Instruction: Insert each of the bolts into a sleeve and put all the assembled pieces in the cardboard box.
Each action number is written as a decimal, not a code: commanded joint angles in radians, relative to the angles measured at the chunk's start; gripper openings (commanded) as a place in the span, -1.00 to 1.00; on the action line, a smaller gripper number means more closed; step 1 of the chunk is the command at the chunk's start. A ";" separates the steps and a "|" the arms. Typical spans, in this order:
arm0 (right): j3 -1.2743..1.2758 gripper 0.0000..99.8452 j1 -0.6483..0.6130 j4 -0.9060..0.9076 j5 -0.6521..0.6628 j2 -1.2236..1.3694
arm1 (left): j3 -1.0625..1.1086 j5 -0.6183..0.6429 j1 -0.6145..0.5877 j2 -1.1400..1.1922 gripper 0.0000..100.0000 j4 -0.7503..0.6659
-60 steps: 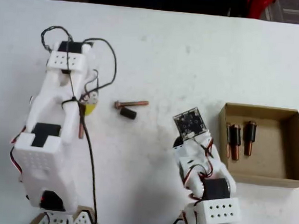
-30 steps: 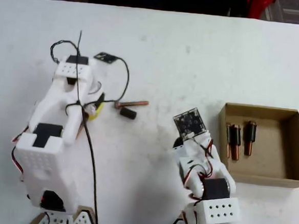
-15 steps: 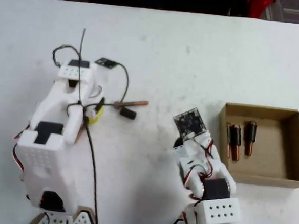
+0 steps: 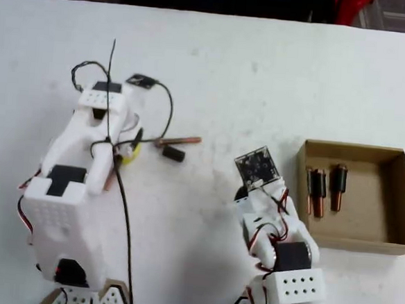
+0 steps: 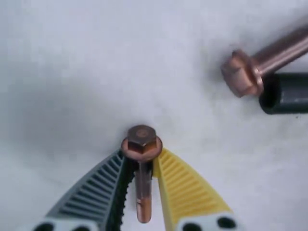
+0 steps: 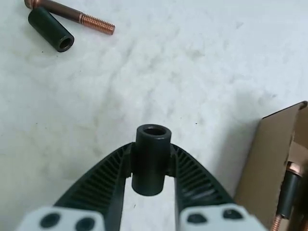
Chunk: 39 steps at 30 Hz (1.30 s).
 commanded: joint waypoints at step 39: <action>-0.012 -0.96 -0.481 -0.524 -0.180 0.004 | 0.537 0.204 -0.022 -1.041 -0.95 -0.347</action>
